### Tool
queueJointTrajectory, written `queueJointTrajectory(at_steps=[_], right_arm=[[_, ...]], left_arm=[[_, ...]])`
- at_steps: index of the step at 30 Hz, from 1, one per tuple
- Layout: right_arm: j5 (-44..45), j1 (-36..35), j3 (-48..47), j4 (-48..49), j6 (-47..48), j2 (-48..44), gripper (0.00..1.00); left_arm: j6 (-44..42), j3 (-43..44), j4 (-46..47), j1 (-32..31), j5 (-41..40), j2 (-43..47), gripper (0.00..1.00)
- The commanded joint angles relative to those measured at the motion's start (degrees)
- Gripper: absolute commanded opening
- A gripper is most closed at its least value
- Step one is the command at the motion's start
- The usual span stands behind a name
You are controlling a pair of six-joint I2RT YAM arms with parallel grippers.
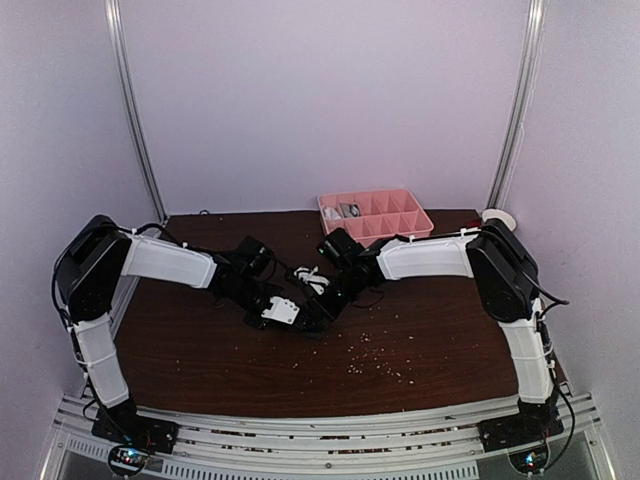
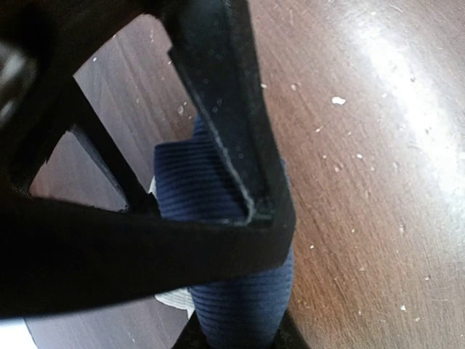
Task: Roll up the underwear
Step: Pick up the underwear from the center of the board.
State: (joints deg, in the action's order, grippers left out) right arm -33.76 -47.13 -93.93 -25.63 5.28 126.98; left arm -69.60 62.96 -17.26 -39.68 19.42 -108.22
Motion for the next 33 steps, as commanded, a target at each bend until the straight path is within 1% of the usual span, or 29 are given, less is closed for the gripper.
queueJointTrajectory(at_steps=[1, 5, 7, 9, 11, 15, 17, 19, 20, 22, 24, 25, 27, 29, 30, 31, 32, 33], right_arm=[[1.1, 0.7, 0.2, -3.6, -0.7, 0.2, 0.77], [-0.9, 1.0, -0.7, -3.3, -1.2, 1.9, 0.80], [-2.9, 1.1, -1.3, -3.4, -1.1, 3.2, 0.79], [-5.3, 1.1, -1.7, -3.3, -1.2, 4.3, 0.77], [-7.2, 1.2, -2.3, -3.6, -1.3, 5.3, 0.71], [-10.1, 1.3, -4.2, -5.2, -1.2, 7.0, 0.55], [-11.2, 1.3, -4.7, -5.7, -1.3, 7.2, 0.45], [-11.9, 1.4, -5.0, -5.9, -1.3, 7.0, 0.39], [-11.9, 1.5, -4.8, -5.8, -1.5, 6.6, 0.33], [-12.5, 1.6, -4.6, -5.6, -1.6, 6.0, 0.24], [-13.1, 1.6, -4.5, -5.5, -1.5, 5.4, 0.11], [-13.5, 1.6, -4.5, -5.7, -1.4, 5.1, 0.07], [-13.5, 1.6, -4.1, -5.5, -1.3, 4.4, 0.00], [-11.5, 1.6, -3.2, -4.7, -1.6, 2.9, 0.00], [-10.2, 1.6, -2.3, -3.9, -1.8, 2.1, 0.00], [-8.7, 1.6, -1.6, -3.3, -2.1, 1.1, 0.00], [-7.7, 1.7, -0.7, -2.5, -2.4, 0.1, 0.00], [-6.4, 1.8, 0.5, -1.7, -2.8, -1.0, 0.00]], left_arm=[[-2.2, -1.6, -15.1, -0.4, 0.7, -4.9, 0.12], [-2.5, -1.5, -15.2, -0.3, 1.1, -4.7, 0.12], [-2.4, -1.4, -15.0, -0.3, 1.3, -4.6, 0.12], [-2.3, -1.5, -14.7, -0.3, 1.5, -4.6, 0.12], [-2.3, -1.7, -14.5, -0.4, 1.5, -4.5, 0.12], [-2.1, -2.2, -13.9, -0.3, 1.1, -4.3, 0.12], [-1.9, -2.7, -13.2, -0.4, 0.8, -4.1, 0.12], [-1.7, -3.3, -12.5, -0.4, 0.7, -3.7, 0.12], [-1.4, -3.4, -12.0, -0.4, 0.7, -3.5, 0.12], [-0.6, -3.6, -11.3, -0.4, 0.6, -3.1, 0.14], [0.3, -4.0, -10.3, -0.3, 0.6, -2.3, 0.23], [0.9, -4.1, -9.7, -0.4, 0.7, -1.8, 0.29], [2.7, -4.7, -7.8, -0.2, 0.5, -0.2, 0.44], [5.5, -5.2, -5.5, 0.1, 0.3, 2.0, 0.59], [6.8, -5.4, -4.6, 0.4, 0.8, 3.3, 0.69], [8.2, -5.9, -3.6, 1.2, 1.4, 5.5, 0.85], [10.0, -6.3, -2.1, 1.7, 1.8, 7.6, 0.96], [11.0, -6.8, -1.5, 2.5, 2.8, 9.7, 0.98]])
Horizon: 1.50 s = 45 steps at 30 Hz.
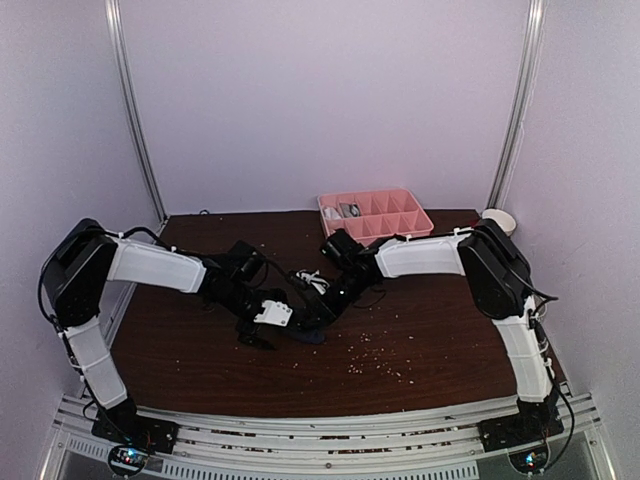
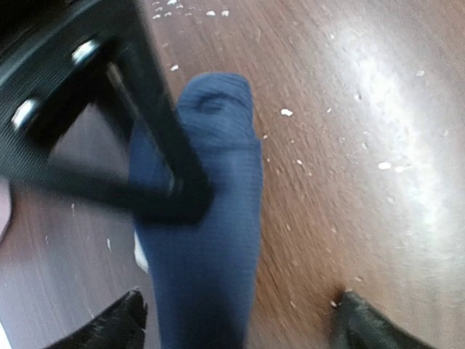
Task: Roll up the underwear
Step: Pick up the underwear from the center of the board, then move the storage box to the center of the board.
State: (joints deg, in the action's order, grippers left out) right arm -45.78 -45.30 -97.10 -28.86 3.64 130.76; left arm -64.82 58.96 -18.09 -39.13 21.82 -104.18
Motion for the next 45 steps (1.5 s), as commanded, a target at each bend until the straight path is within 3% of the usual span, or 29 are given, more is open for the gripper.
queueJointTrajectory(at_steps=[1, 6, 11, 18, 22, 28, 30, 37, 45], right_arm=[[7.0, 0.0, 4.2, 2.2, -1.6, -5.8, 0.00], [14.5, 0.8, 6.5, 5.1, -4.7, -11.5, 0.00], [22.0, 3.1, 6.2, 7.4, -8.2, -16.8, 0.00], [35.8, 7.0, 4.7, 14.8, -14.2, -21.5, 0.00], [42.1, 7.3, -5.4, 10.8, -14.3, -16.5, 0.00], [54.6, 7.5, -17.8, 8.1, -22.5, -7.1, 0.00], [60.6, 7.7, -18.6, 8.6, -26.0, -5.5, 0.00], [66.8, 9.9, -25.1, 7.8, -27.4, 1.3, 0.00], [70.7, 11.5, -24.9, 8.8, -26.5, 6.7, 0.00]], left_arm=[[7.5, -3.4, 0.1, 2.9, 1.7, 7.9, 0.98], [14.0, -6.3, 3.5, 8.9, 6.1, 19.2, 0.98], [19.8, -13.4, 11.9, 13.2, 1.0, 26.8, 0.98], [24.7, -20.9, 20.7, 15.3, -3.0, 29.8, 0.98], [25.7, -21.6, 22.8, 15.2, -4.3, 28.6, 0.98], [26.3, -23.5, 26.1, 15.3, -4.3, 28.7, 0.98], [26.5, -23.8, 26.9, 15.2, -4.8, 29.0, 0.98], [26.6, -24.7, 28.6, 15.2, -5.2, 28.7, 0.98], [26.5, -24.9, 28.9, 15.3, -5.4, 28.5, 0.98]])
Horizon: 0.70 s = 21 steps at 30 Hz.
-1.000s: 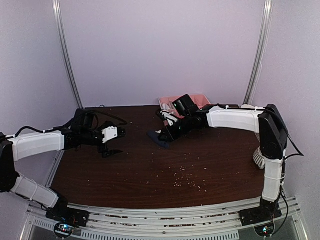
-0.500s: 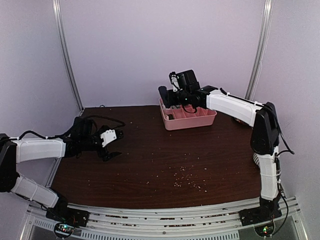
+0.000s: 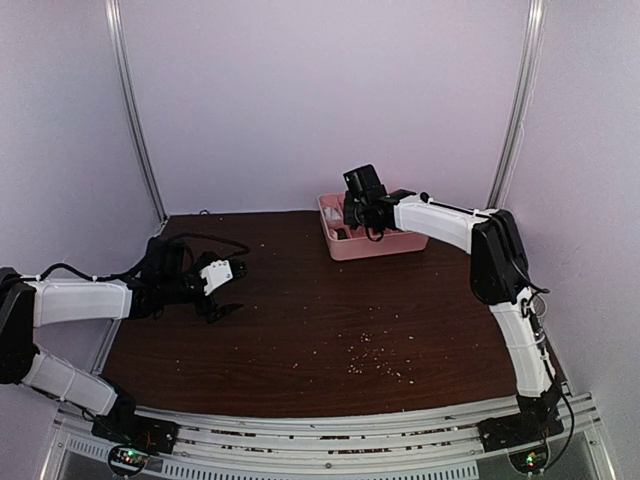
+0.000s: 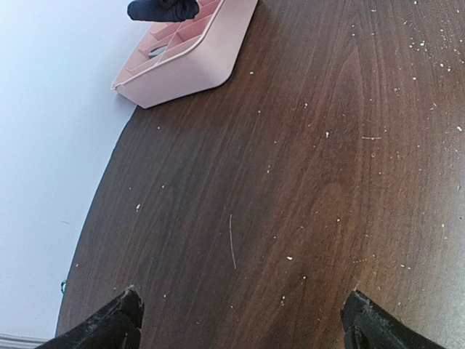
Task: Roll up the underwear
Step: Move the storage box to the center of the board.
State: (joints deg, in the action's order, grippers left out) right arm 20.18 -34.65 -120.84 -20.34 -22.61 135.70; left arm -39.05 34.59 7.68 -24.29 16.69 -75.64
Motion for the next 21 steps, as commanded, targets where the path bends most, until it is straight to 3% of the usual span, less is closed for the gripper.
queueJointTrajectory(at_steps=[1, 9, 13, 21], right_arm=[[4.6, 0.9, -1.5, 0.1, -0.1, 2.4, 0.00], [2.2, 1.2, -2.2, -5.6, -0.6, 4.3, 0.00], [0.0, 1.1, -2.9, -13.1, -3.0, 3.9, 0.00], [-7.9, 0.1, 12.3, -17.5, -6.6, -6.5, 0.00]], left_arm=[[0.7, -0.6, 3.3, 0.4, -0.2, 0.0, 0.98], [0.7, -0.7, 3.3, 0.4, 0.1, -0.1, 0.98], [0.6, -0.8, 3.5, 0.4, 0.2, -0.1, 0.98], [0.9, -0.6, 3.2, 0.4, 0.3, -0.5, 0.98]])
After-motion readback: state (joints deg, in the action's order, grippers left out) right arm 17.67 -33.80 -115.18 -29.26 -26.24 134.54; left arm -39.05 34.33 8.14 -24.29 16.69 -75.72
